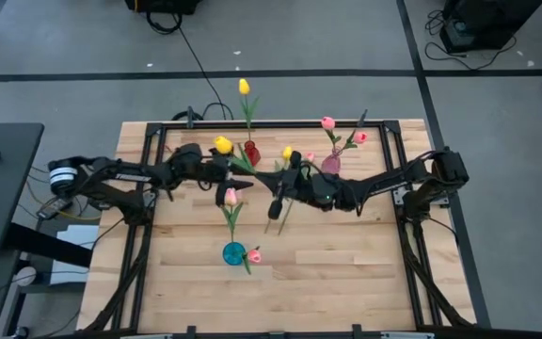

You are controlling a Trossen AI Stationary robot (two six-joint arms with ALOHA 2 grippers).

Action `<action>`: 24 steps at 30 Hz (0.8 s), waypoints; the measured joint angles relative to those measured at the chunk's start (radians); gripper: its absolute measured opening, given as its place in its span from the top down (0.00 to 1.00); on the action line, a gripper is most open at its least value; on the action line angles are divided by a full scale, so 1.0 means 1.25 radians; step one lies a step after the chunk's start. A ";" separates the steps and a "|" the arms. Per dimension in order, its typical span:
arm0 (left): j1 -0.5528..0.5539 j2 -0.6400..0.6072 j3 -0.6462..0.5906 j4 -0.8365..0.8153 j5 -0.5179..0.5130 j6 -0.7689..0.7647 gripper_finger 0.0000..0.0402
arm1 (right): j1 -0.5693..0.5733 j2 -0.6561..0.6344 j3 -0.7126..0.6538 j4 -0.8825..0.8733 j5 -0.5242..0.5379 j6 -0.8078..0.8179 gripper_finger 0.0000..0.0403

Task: Sort flowers into vase by color
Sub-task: Put the bottom yellow tulip into the red flower vase

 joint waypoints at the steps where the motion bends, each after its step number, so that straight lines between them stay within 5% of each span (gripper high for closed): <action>1: 0.004 0.016 0.014 -0.001 0.006 0.010 0.57 | -0.012 0.000 0.000 0.004 -0.020 0.004 0.96; 9: 0.006 0.117 0.089 0.083 0.106 0.011 0.57 | -0.061 0.000 0.000 0.006 -0.086 0.025 0.96; 24: -0.006 0.129 0.095 0.195 0.110 -0.034 0.57 | -0.056 0.000 0.000 0.005 -0.103 0.026 0.96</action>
